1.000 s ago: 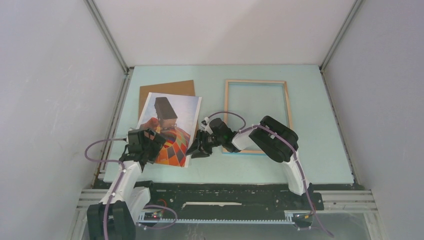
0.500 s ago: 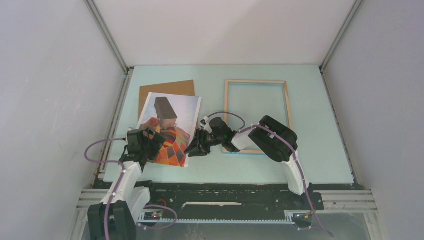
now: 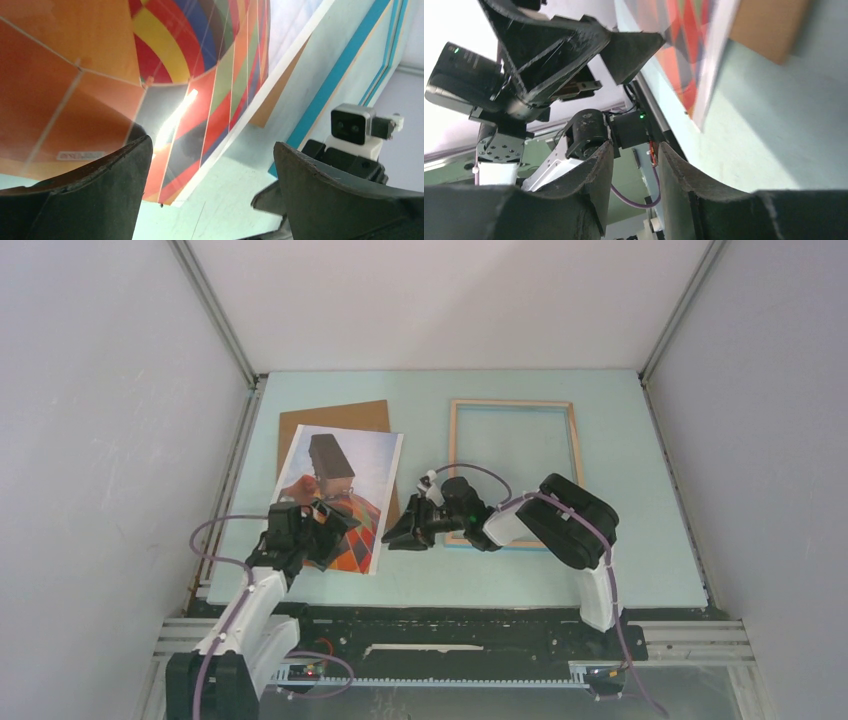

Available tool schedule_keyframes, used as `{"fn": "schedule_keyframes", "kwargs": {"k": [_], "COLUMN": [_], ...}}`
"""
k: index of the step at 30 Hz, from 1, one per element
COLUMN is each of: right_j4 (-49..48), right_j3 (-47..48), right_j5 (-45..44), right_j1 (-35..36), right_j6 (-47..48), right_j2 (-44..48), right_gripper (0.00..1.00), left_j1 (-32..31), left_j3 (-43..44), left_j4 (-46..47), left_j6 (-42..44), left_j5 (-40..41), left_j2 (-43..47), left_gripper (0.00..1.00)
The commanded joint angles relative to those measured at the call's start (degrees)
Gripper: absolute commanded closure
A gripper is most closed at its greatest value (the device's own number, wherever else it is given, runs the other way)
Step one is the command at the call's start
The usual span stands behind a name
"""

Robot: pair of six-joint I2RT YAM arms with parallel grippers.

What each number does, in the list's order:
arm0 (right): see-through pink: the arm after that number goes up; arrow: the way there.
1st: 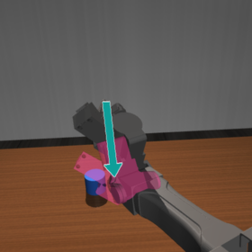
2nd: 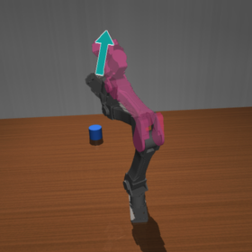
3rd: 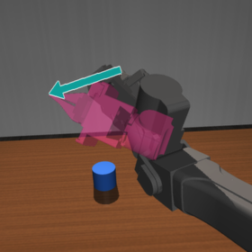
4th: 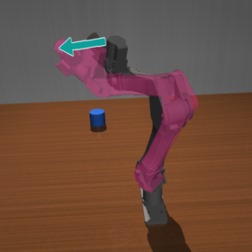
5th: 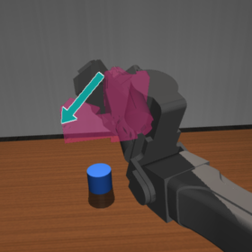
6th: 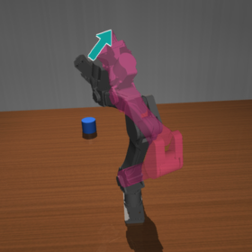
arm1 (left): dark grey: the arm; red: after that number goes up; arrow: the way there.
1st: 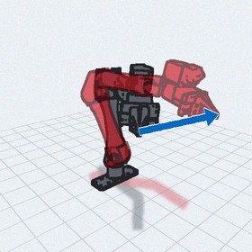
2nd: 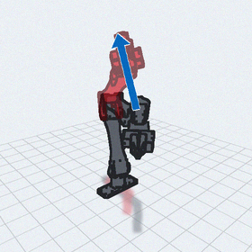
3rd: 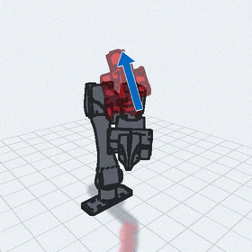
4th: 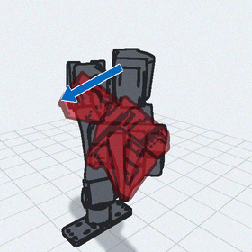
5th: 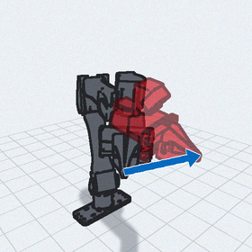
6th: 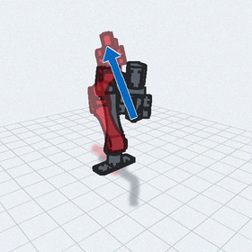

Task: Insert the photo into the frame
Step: Adjust the photo frame item at the center of the board.

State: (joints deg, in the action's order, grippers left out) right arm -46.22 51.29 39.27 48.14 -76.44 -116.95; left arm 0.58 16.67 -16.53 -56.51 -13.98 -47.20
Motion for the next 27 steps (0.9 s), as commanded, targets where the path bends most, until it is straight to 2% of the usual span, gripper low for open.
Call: {"fn": "schedule_keyframes", "kwargs": {"k": [1, 5, 10, 14, 19, 23, 27], "right_j4": [0.2, 4.9, 9.5, 17.2, 26.0, 34.0, 39.1], "right_j3": [-3.2, -2.1, 2.5, 9.8, 20.0, 30.3, 37.4], "right_j5": [-2.1, -2.9, -2.7, -3.5, -6.2, -6.3, -5.1], "right_j1": [-2.4, -2.6, -3.0, -3.9, -4.5, -4.8, -4.7], "right_j6": [3.3, 7.7, 11.7, 16.8, 23.2, 27.9, 34.6], "right_j2": [3.1, 2.4, 0.4, -0.6, -1.4, -5.0, -9.4], "right_gripper": [0.54, 0.5, 0.48, 0.45, 0.41, 0.39, 0.37], "left_j1": [-2.9, -1.7, 8.5, 14.7, 16.8, 20.7, 20.8], "left_j3": [0.5, 5.7, 11.6, 18.1, 28.3, 29.7, 34.9], "left_j4": [-2.8, -6.5, -9.4, -12.5, -18.6, -13.8, -13.6], "left_j6": [-1.0, 3.4, 7.2, 10.8, 16.9, 17.1, 22.7], "left_j5": [1.4, 6.5, 3.8, 3.4, 13.4, 18.3, 23.7], "left_j2": [0.7, 1.7, -2.2, -7.3, -15.8, -19.5, -23.0], "left_gripper": [0.0, 0.0, 0.0, 0.0, 0.0, 0.0, 0.0]}}
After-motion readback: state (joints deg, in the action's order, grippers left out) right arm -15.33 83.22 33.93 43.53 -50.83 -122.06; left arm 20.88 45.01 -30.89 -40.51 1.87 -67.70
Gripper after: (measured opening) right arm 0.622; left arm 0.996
